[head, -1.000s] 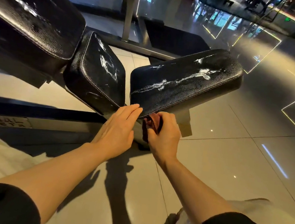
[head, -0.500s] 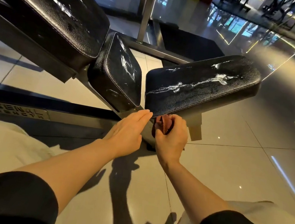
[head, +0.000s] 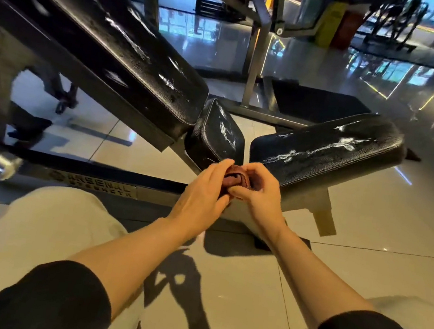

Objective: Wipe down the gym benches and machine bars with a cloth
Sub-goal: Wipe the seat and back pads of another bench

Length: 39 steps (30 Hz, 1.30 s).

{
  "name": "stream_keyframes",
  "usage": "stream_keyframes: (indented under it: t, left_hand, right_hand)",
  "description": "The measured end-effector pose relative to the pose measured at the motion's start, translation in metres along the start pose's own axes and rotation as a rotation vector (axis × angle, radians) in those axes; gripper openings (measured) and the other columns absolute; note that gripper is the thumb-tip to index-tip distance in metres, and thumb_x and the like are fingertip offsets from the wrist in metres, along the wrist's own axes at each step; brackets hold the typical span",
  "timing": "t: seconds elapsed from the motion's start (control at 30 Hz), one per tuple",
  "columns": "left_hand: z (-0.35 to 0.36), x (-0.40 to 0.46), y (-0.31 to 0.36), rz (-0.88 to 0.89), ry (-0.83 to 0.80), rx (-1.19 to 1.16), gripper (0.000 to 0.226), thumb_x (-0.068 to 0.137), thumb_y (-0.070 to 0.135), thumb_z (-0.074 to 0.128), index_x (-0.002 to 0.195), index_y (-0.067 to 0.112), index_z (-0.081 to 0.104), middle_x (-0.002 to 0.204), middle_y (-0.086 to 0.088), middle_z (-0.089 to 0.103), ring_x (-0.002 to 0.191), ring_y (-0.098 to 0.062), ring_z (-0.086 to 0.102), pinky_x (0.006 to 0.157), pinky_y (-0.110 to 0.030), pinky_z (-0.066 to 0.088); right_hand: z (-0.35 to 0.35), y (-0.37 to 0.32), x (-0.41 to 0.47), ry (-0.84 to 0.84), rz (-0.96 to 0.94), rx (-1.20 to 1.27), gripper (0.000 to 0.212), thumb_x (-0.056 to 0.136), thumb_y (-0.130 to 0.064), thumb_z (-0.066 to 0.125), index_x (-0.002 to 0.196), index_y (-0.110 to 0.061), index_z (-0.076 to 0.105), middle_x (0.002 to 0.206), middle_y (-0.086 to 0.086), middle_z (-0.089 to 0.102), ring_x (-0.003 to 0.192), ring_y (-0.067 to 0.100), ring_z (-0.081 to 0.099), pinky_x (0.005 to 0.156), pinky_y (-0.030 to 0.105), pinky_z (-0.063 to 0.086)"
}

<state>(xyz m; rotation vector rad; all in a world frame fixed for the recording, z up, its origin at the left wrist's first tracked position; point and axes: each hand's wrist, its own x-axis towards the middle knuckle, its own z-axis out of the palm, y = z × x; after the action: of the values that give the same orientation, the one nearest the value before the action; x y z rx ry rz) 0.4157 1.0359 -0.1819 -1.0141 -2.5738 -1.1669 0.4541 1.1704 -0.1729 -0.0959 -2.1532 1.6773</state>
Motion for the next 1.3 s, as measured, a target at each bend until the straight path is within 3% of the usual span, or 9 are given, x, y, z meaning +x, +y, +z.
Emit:
stream_keyframes:
  t: [0.2, 0.33, 0.5, 0.6, 0.73, 0.97, 1.1, 1.17, 1.3]
  left_hand:
    - [-0.023, -0.021, -0.003, -0.011, 0.171, 0.067, 0.042, 0.090, 0.010, 0.062, 0.128, 0.020, 0.047, 0.117, -0.001, 0.048, 0.098, -0.017, 0.055, 0.075, -0.025, 0.047]
    - [-0.023, -0.025, -0.019, -0.223, 0.342, 0.058, 0.035, 0.091, 0.015, 0.062, 0.124, 0.020, 0.049, 0.115, -0.001, 0.050, 0.101, -0.017, 0.055, 0.073, -0.013, 0.037]
    - [-0.028, 0.001, -0.025, -0.247, 0.502, 0.051, 0.041, 0.092, 0.019, 0.062, 0.128, 0.017, 0.044, 0.122, -0.007, 0.048, 0.104, -0.019, 0.053, 0.082, -0.027, 0.045]
    - [-0.021, 0.017, -0.028, -0.222, 0.574, 0.066, 0.036, 0.091, 0.018, 0.063, 0.124, 0.018, 0.050, 0.121, -0.005, 0.042, 0.096, -0.008, 0.047, 0.076, -0.011, 0.039]
    - [-0.001, 0.029, -0.034, -0.170, 0.580, 0.071, 0.029, 0.087, 0.011, 0.067, 0.111, 0.023, 0.054, 0.115, -0.007, 0.045, 0.091, -0.014, 0.052, 0.070, -0.007, 0.033]
    - [0.037, 0.009, -0.055, -0.103, 0.286, 0.145, 0.029, 0.090, 0.014, 0.061, 0.117, 0.022, 0.053, 0.114, -0.004, 0.049, 0.093, -0.024, 0.059, 0.073, -0.036, 0.057]
    - [0.019, 0.030, -0.038, -0.049, 0.614, 0.082, 0.036, 0.084, 0.007, 0.063, 0.111, 0.021, 0.045, 0.109, -0.007, 0.045, 0.087, -0.018, 0.056, 0.070, -0.024, 0.050]
    - [0.011, 0.039, -0.039, -0.090, 0.658, 0.107, 0.047, 0.079, 0.000, 0.068, 0.113, 0.022, 0.045, 0.111, -0.008, 0.045, 0.093, -0.019, 0.055, 0.075, -0.022, 0.047]
    - [0.028, 0.023, -0.052, -0.139, 0.390, 0.192, 0.036, 0.085, 0.006, 0.064, 0.116, 0.021, 0.054, 0.112, -0.008, 0.047, 0.097, -0.024, 0.055, 0.074, -0.036, 0.056]
  right_hand:
    - [0.007, -0.016, -0.006, -0.227, 0.149, 0.204, 0.037, 0.086, 0.007, 0.063, 0.121, -0.005, 0.061, 0.107, 0.007, 0.069, 0.097, 0.015, 0.068, 0.076, 0.026, 0.056]
    - [0.007, -0.011, 0.012, -0.132, -0.023, -0.312, 0.028, 0.089, -0.006, 0.065, 0.116, -0.013, 0.066, 0.110, 0.001, 0.063, 0.100, 0.011, 0.059, 0.079, 0.007, 0.044]
    - [0.005, -0.002, 0.031, -0.174, -0.088, -0.537, 0.044, 0.089, -0.012, 0.066, 0.131, -0.013, 0.055, 0.127, 0.003, 0.053, 0.117, 0.016, 0.050, 0.094, 0.020, 0.035]
    - [0.005, 0.005, 0.034, -0.247, -0.046, -0.559, 0.047, 0.090, -0.013, 0.066, 0.135, -0.016, 0.052, 0.133, 0.003, 0.054, 0.112, 0.013, 0.052, 0.090, 0.017, 0.035]
    - [0.001, 0.009, 0.042, -0.261, -0.043, -0.564, 0.043, 0.090, -0.014, 0.066, 0.132, -0.020, 0.056, 0.132, -0.001, 0.057, 0.113, 0.009, 0.051, 0.089, 0.017, 0.035]
    - [-0.003, 0.012, 0.048, -0.253, -0.052, -0.537, 0.038, 0.090, -0.016, 0.068, 0.126, -0.023, 0.060, 0.128, -0.005, 0.059, 0.119, 0.008, 0.051, 0.091, 0.017, 0.036]
    - [-0.005, 0.011, 0.053, -0.264, -0.067, -0.530, 0.034, 0.089, -0.016, 0.068, 0.122, -0.023, 0.063, 0.123, -0.006, 0.062, 0.115, 0.008, 0.054, 0.095, 0.022, 0.040]
    - [-0.004, 0.012, 0.053, -0.248, -0.069, -0.539, 0.033, 0.089, -0.015, 0.068, 0.121, -0.024, 0.064, 0.123, -0.006, 0.061, 0.115, 0.009, 0.054, 0.096, 0.024, 0.042]
    - [-0.003, 0.013, 0.053, -0.235, -0.061, -0.537, 0.032, 0.088, -0.014, 0.069, 0.119, -0.023, 0.064, 0.120, -0.006, 0.061, 0.113, 0.009, 0.054, 0.094, 0.024, 0.042]
